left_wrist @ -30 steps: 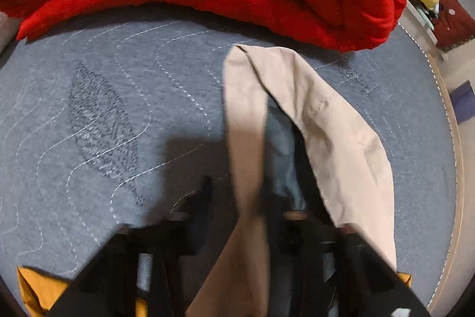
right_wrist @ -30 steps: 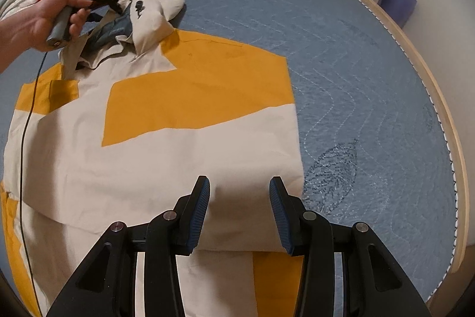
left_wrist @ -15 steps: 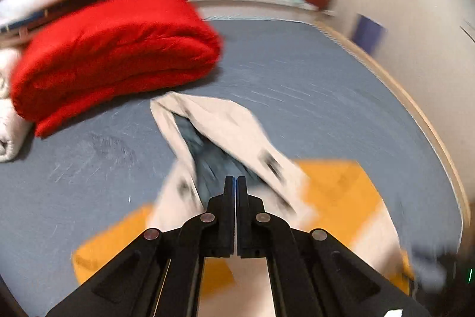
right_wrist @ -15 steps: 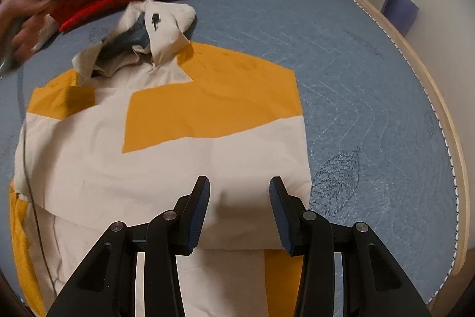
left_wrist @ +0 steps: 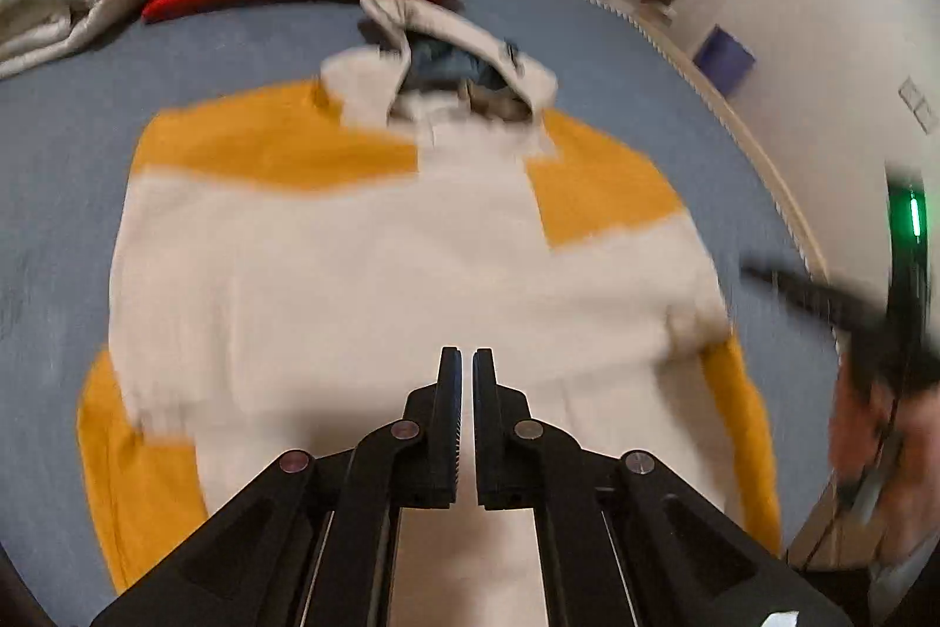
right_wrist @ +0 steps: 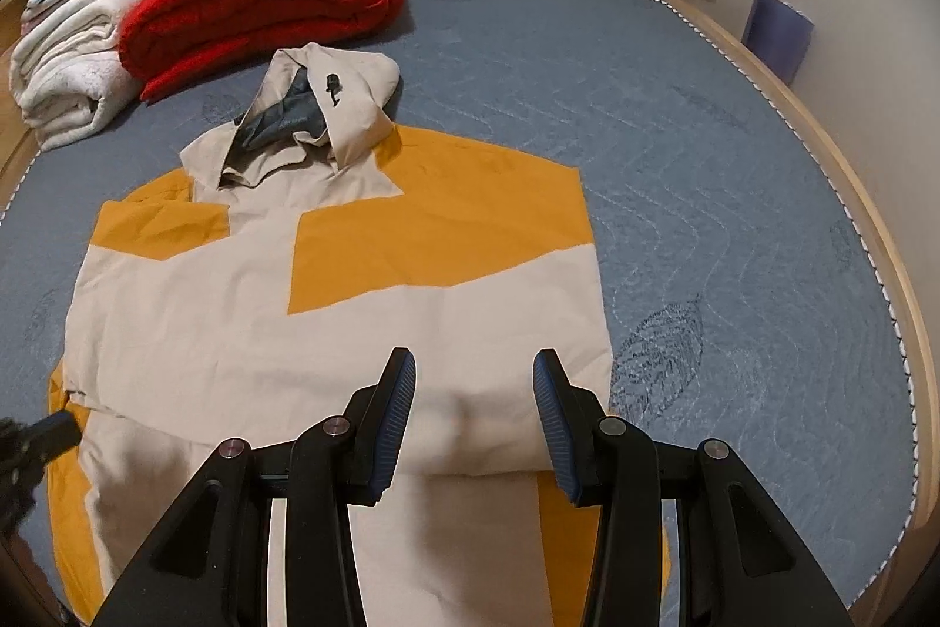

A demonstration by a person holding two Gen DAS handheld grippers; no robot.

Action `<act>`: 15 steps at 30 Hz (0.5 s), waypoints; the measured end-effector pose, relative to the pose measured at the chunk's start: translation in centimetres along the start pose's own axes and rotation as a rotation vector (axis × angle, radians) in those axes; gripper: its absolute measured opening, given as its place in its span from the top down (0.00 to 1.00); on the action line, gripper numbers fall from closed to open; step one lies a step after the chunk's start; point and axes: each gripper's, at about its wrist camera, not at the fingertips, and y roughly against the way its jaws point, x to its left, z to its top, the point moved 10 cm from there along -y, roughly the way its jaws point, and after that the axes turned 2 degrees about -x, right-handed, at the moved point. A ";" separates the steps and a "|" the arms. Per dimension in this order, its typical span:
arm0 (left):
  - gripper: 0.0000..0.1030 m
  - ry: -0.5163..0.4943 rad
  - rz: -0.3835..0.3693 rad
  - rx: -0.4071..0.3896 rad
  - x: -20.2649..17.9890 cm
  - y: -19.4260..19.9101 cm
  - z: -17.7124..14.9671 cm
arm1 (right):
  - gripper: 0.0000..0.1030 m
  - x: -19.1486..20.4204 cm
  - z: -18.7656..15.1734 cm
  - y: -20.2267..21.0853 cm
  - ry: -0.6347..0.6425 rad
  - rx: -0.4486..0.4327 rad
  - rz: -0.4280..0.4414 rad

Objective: Fold large clothes
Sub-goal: 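Fold the cream hood down over the jacket body with the left gripper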

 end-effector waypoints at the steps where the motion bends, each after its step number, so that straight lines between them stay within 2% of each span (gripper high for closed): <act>1: 0.98 -0.010 0.008 -0.011 0.2 -0.7 2.8 | 0.58 0.1 -0.3 -0.1 0.002 0.009 0.008; 5: 0.95 0.030 0.010 -0.019 2.1 -4.7 11.5 | 0.58 -0.4 -0.1 -0.5 0.010 0.013 0.004; 7: 0.94 -0.001 0.089 -0.039 3.4 -8.0 16.8 | 0.58 -1.0 0.2 -0.9 -0.005 0.016 0.000; 9: 0.93 0.018 0.111 -0.033 4.5 -11.0 20.1 | 0.58 -1.5 0.4 -1.5 -0.015 0.026 0.000; 11: 0.87 0.071 0.113 -0.019 6.0 -14.3 23.2 | 0.58 -2.0 0.5 -2.4 -0.021 0.043 -0.004; 13: 0.72 0.127 0.112 -0.001 7.4 -17.5 25.6 | 0.58 -2.3 0.4 -3.0 -0.023 0.058 -0.002; 15: 0.66 0.167 0.150 0.010 9.3 -20.4 27.6 | 0.58 -2.9 0.6 -3.6 -0.031 0.068 -0.007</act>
